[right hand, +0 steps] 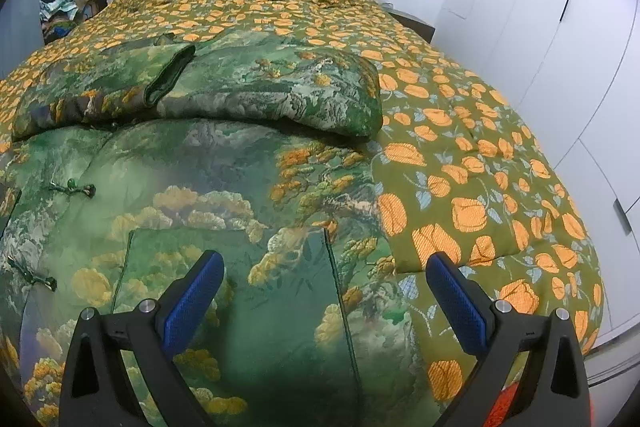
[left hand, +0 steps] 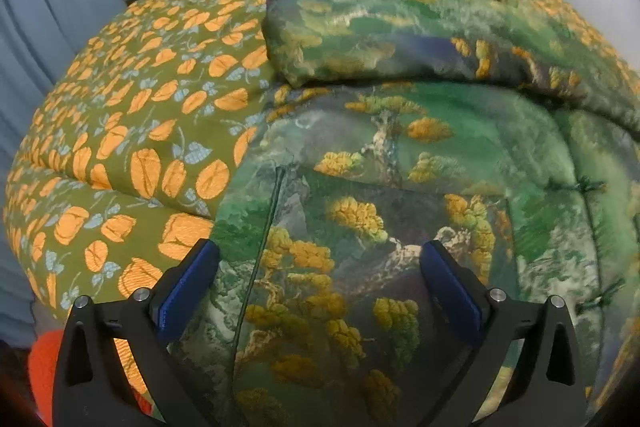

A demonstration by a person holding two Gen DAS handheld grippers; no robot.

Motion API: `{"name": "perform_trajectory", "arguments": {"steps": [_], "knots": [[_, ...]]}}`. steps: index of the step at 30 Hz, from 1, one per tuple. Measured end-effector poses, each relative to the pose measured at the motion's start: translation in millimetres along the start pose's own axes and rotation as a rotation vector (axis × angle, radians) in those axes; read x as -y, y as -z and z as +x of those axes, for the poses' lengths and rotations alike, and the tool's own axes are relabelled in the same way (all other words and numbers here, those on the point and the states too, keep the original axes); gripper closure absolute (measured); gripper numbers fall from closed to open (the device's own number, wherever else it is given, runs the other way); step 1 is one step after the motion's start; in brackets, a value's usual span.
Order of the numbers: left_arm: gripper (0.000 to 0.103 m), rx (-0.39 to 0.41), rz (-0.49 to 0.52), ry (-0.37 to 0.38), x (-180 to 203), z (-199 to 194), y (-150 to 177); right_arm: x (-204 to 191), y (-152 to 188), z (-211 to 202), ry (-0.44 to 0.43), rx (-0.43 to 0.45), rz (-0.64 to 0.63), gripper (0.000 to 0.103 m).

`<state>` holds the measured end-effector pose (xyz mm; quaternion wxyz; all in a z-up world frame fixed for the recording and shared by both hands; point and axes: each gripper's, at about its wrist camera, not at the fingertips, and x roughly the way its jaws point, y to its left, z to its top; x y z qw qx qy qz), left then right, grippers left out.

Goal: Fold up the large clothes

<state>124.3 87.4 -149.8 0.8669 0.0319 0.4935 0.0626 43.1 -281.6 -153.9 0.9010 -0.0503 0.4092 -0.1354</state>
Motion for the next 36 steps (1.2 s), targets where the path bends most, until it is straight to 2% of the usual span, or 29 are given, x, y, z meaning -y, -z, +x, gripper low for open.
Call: {"name": "perform_trajectory", "arguments": {"steps": [3,6,12,17,22,29,34,36], "knots": [[0.001,0.060,-0.038,0.038,-4,-21,-8,4,-1,-7,-0.004,0.022,0.022,0.003],[0.001,0.104,-0.053,0.044,1,-37,-20,8,0,-14,-0.017,0.046,0.033,0.003],[0.001,0.129,-0.072,0.070,27,-50,-40,13,0,-13,-0.072,0.055,0.029,0.003],[0.001,0.088,-0.053,0.079,52,-44,-37,16,-3,-11,-0.108,0.065,0.031,0.003],[0.001,0.046,-0.022,0.085,70,-34,-28,26,-2,-7,-0.124,0.040,0.072,0.003],[0.001,0.016,0.020,0.113,73,-22,-9,38,1,4,-0.095,-0.007,0.134,0.003],[0.001,-0.106,0.031,0.086,67,6,2,33,1,6,-0.067,-0.011,0.127,0.003],[0.001,-0.099,0.040,0.090,65,8,5,33,1,6,-0.056,-0.011,0.130,0.003]]}}
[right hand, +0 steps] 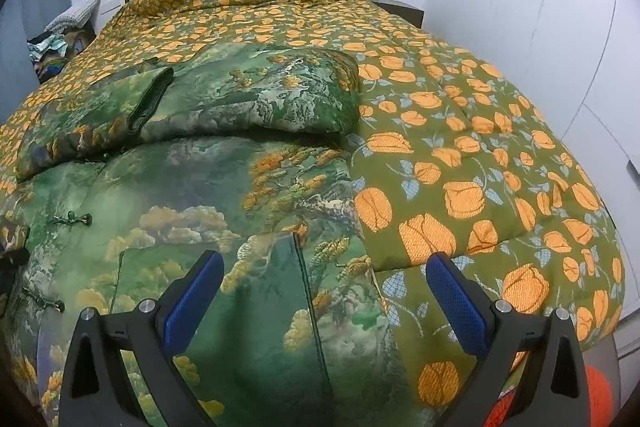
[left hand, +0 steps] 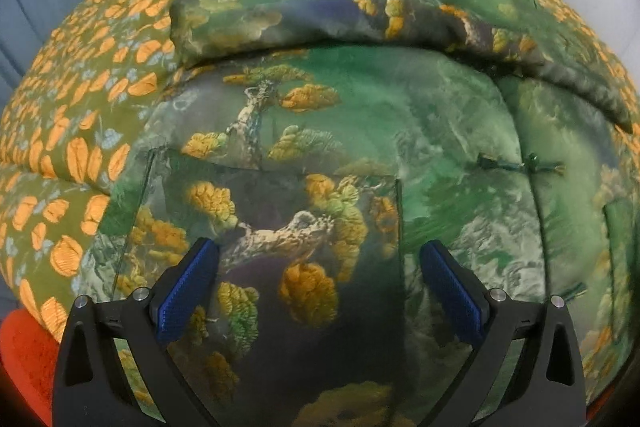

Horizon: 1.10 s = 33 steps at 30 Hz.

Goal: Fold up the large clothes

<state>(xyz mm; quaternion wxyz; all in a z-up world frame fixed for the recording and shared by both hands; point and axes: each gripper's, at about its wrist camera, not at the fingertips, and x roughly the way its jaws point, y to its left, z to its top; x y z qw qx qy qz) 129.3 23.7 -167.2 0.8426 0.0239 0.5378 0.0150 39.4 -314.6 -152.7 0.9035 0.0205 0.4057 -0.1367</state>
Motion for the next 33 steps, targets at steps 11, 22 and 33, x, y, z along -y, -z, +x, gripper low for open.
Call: {"name": "perform_trajectory", "arguments": {"steps": [11,22,33], "knots": [[0.000,0.025,0.078,0.029,4,-3,14,6,9,10,0.076,-0.049,0.030,0.003],[0.000,0.023,0.098,-0.002,7,0,13,7,11,19,0.074,-0.080,0.027,0.003],[0.000,0.030,0.112,-0.003,8,-1,16,6,12,21,0.079,-0.086,0.022,0.003]]}}
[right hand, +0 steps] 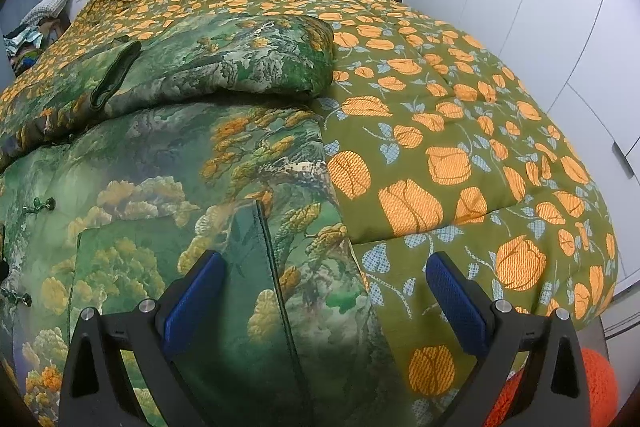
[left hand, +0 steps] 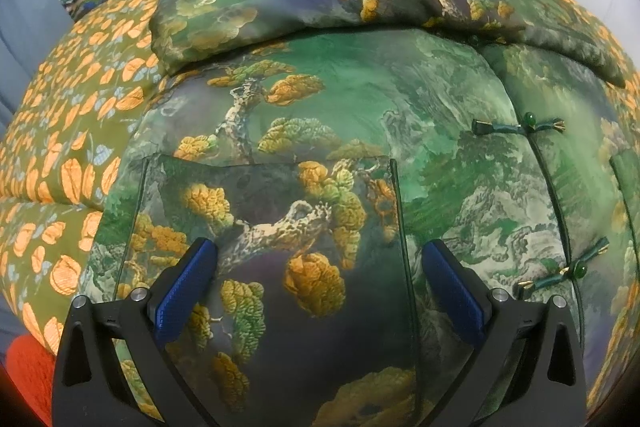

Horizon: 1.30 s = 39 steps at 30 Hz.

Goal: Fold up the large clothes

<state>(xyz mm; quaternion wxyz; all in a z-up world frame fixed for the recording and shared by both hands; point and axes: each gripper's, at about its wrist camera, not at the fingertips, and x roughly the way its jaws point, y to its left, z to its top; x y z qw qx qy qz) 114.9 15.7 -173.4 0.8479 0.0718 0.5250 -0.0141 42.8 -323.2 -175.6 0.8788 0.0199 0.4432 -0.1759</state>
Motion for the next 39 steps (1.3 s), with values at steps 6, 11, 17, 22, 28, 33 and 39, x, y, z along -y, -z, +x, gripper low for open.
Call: {"name": "perform_trajectory", "arguments": {"steps": [6,11,17,22,28,33,39], "knots": [[0.000,0.000,0.009,-0.007,2,0,0,-2,0,1,0.004,-0.003,-0.006,0.003],[0.000,-0.005,0.011,-0.005,3,0,0,-2,0,1,0.003,-0.004,-0.010,0.003],[0.001,0.070,-0.099,0.112,-46,-63,-12,24,-14,-29,-0.086,0.035,0.057,0.003],[0.000,-0.024,-0.137,0.080,-113,-71,9,63,-21,-42,-0.246,-0.113,0.040,0.003],[0.000,-0.229,-0.232,0.182,-127,-32,60,80,17,-26,-0.453,-0.402,0.131,0.003],[0.000,-0.307,-0.166,0.194,-111,-10,57,45,21,-19,-0.470,-0.434,-0.010,0.003],[0.000,-0.348,-0.168,0.233,-109,6,54,23,25,3,-0.458,-0.519,-0.074,0.003]]}}
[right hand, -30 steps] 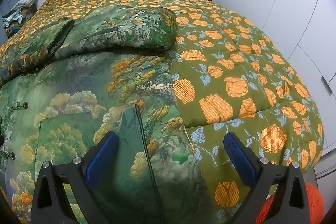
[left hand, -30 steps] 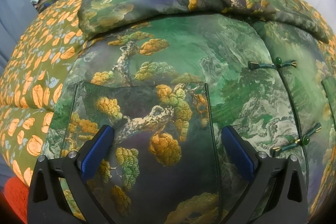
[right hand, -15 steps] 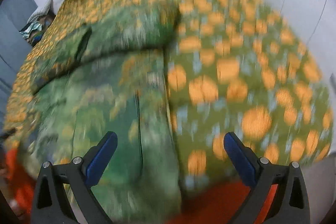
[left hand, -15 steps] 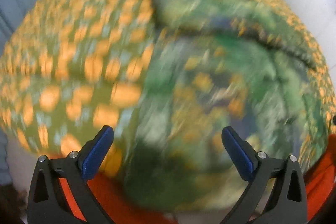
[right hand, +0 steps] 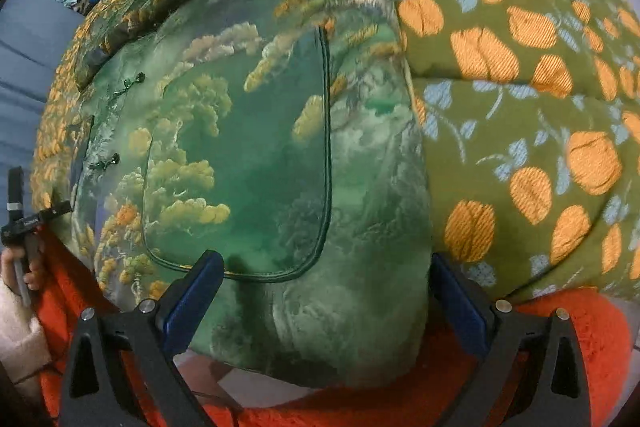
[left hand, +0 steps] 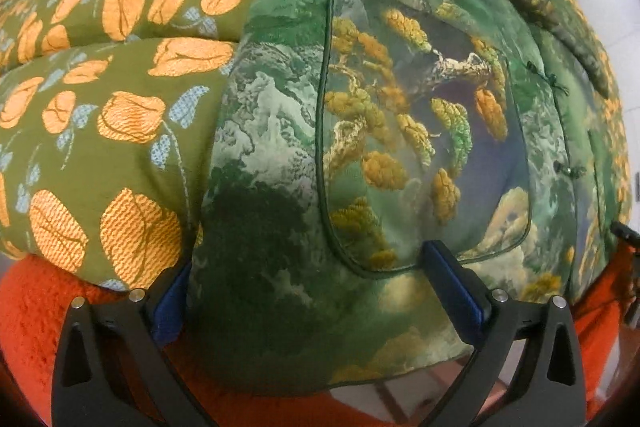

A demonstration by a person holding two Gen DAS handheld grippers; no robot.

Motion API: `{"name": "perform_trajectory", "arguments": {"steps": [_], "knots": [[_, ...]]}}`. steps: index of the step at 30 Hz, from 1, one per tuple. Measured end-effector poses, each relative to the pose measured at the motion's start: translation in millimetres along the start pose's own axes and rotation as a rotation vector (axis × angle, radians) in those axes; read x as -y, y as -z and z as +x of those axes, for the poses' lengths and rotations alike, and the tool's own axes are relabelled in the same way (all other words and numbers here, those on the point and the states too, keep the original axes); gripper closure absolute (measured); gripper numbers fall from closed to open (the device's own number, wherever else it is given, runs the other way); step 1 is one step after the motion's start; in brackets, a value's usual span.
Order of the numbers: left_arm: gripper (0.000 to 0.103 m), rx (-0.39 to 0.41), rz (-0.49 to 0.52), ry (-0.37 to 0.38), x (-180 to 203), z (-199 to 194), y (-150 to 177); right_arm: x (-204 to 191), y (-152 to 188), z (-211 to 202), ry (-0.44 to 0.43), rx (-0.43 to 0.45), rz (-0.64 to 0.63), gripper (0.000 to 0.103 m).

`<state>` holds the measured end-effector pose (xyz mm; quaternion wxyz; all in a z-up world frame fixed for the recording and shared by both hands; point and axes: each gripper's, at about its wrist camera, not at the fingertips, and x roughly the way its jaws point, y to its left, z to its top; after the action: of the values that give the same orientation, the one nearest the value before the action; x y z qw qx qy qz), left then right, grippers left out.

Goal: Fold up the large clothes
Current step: 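Grasp the jacket hem with both tools and lift it toward the collar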

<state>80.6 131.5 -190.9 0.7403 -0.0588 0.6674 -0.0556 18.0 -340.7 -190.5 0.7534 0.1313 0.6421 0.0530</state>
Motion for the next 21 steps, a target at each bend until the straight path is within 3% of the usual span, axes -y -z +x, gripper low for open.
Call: {"name": "perform_trajectory", "arguments": {"steps": [3,4,5,6,7,8,9,10,12,16,21], "knots": [[0.000,-0.023,-0.002,0.030,-5,4,0,2,1,3,-0.033,-0.022,0.004,0.007],[0.000,-0.034,0.000,0.036,-11,4,3,3,1,3,-0.044,-0.026,0.004,0.014],[0.002,-0.044,0.003,0.032,-10,5,5,2,2,3,-0.056,-0.031,-0.005,0.035],[0.018,-0.048,0.010,0.030,-8,5,8,1,2,1,-0.051,-0.036,-0.018,0.054],[0.044,-0.054,0.013,0.034,-7,3,11,2,2,-1,-0.043,-0.036,-0.030,0.063],[0.054,-0.053,0.016,0.035,-5,0,14,3,2,-6,-0.057,-0.028,-0.028,0.080],[0.075,-0.046,0.020,0.041,-5,-5,16,11,1,-15,-0.077,-0.021,-0.017,0.085],[0.085,-0.039,0.021,0.057,-5,-10,17,13,1,-23,-0.110,-0.009,0.002,0.086],[0.088,-0.020,0.026,0.081,-3,-23,19,15,-1,-43,-0.157,0.032,0.026,0.089],[0.089,0.024,0.073,0.128,3,-54,34,8,1,-78,-0.213,0.093,0.029,0.090],[0.089,-0.003,0.095,0.179,-5,-72,64,-1,21,-97,-0.237,0.067,0.013,0.090]]}}
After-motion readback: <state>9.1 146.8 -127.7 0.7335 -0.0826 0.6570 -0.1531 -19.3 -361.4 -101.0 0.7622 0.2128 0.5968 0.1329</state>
